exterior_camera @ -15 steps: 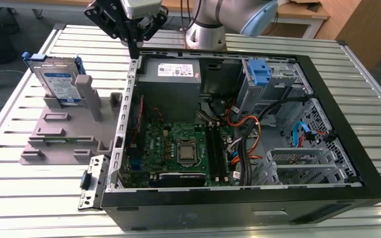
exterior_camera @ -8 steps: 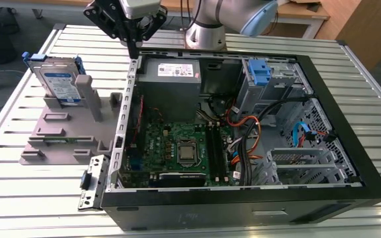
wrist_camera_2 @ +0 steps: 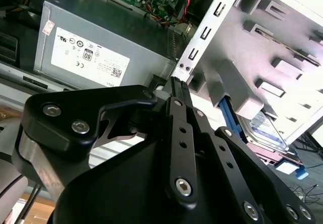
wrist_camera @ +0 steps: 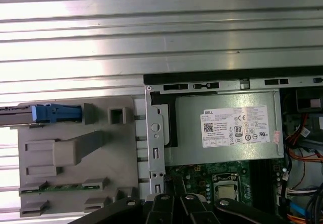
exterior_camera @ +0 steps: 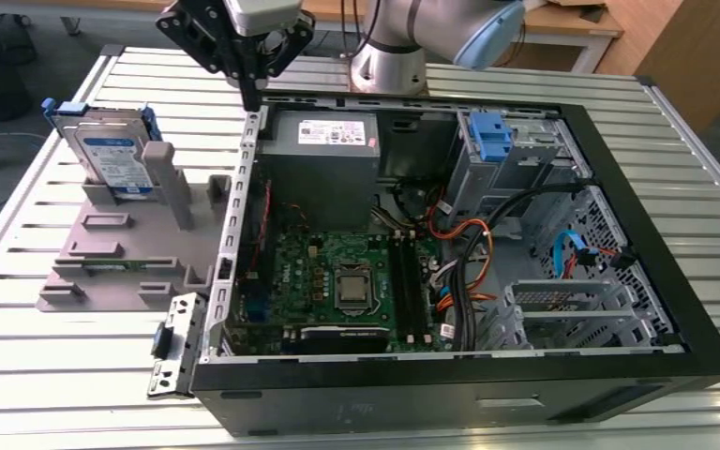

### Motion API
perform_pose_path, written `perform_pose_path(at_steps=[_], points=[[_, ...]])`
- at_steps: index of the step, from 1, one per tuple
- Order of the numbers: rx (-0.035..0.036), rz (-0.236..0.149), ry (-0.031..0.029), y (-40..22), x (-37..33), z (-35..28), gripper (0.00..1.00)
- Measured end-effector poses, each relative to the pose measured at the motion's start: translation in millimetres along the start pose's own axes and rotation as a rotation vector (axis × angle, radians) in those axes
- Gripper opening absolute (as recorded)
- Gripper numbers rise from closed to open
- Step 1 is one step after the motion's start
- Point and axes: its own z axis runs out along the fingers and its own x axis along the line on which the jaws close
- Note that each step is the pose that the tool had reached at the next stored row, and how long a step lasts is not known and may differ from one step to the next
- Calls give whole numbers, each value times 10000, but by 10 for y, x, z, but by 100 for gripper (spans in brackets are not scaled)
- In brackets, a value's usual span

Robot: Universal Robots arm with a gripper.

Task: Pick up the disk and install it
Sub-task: 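Reach for the disk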

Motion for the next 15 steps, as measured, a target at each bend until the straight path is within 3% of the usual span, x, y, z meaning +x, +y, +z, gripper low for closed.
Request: perform_pose_path(at_steps=[6, 15], points=[[1, -1, 2, -8, 102, 3, 11], [0, 9, 0, -24, 383, 13, 11]])
